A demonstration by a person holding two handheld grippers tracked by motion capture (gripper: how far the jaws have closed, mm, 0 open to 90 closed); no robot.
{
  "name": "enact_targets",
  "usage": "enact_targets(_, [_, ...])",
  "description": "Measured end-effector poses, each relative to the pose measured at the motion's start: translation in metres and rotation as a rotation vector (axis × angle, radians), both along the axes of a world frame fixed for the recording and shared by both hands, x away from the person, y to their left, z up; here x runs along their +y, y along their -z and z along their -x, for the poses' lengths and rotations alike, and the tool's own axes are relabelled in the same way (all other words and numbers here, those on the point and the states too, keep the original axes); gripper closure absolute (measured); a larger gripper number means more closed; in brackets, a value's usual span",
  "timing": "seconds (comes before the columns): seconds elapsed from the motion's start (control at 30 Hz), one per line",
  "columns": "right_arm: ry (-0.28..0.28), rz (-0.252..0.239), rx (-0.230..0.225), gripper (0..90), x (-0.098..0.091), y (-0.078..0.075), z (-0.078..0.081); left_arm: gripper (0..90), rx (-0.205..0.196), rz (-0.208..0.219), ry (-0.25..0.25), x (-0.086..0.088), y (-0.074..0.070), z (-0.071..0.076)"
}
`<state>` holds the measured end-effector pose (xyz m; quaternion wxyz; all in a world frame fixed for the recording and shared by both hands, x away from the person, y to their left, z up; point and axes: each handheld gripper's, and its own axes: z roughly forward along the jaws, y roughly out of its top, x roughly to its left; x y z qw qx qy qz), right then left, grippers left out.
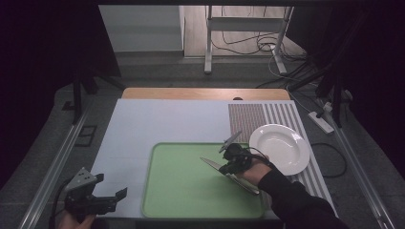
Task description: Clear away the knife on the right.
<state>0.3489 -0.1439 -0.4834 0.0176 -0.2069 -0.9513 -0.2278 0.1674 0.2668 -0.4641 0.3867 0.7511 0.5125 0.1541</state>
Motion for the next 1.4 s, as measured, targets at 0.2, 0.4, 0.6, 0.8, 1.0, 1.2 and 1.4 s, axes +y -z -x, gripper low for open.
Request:
enact_targets(0.2, [-0.034, 0.035, -0.081, 90.0, 0.022, 0.016, -0.004, 1.0, 0.000, 0.000, 0.000, 0.000, 0.000, 0.000])
enact_targets(0.4, [0.007, 0.104, -0.133, 90.0, 0.018, 0.019, -0.012, 1.0, -0.002, -0.001, 0.000, 0.000, 0.000, 0.001])
enact_targets(0.6, [0.092, 0.117, -0.084, 90.0, -0.005, 0.016, -0.024, 1.1, -0.002, 0.000, 0.000, 0.000, 0.000, 0.001])
enact_targets(0.8, [0.131, 0.128, -0.052, 90.0, -0.023, 0.015, -0.027, 1.1, -0.002, 0.001, -0.001, 0.000, 0.000, 0.000])
enact_targets(1.0, [0.154, 0.131, -0.036, 90.0, -0.036, 0.014, -0.027, 1.1, -0.003, 0.001, -0.001, 0.000, 0.000, 0.000])
enact_targets(1.2, [0.182, 0.130, -0.021, 90.0, -0.047, 0.013, -0.028, 1.2, -0.003, 0.000, 0.000, 0.000, 0.000, 0.000])
enact_targets(1.4, [0.219, 0.134, -0.016, 90.0, -0.060, 0.012, -0.029, 1.4, -0.003, -0.002, 0.000, 0.000, 0.000, 0.000])
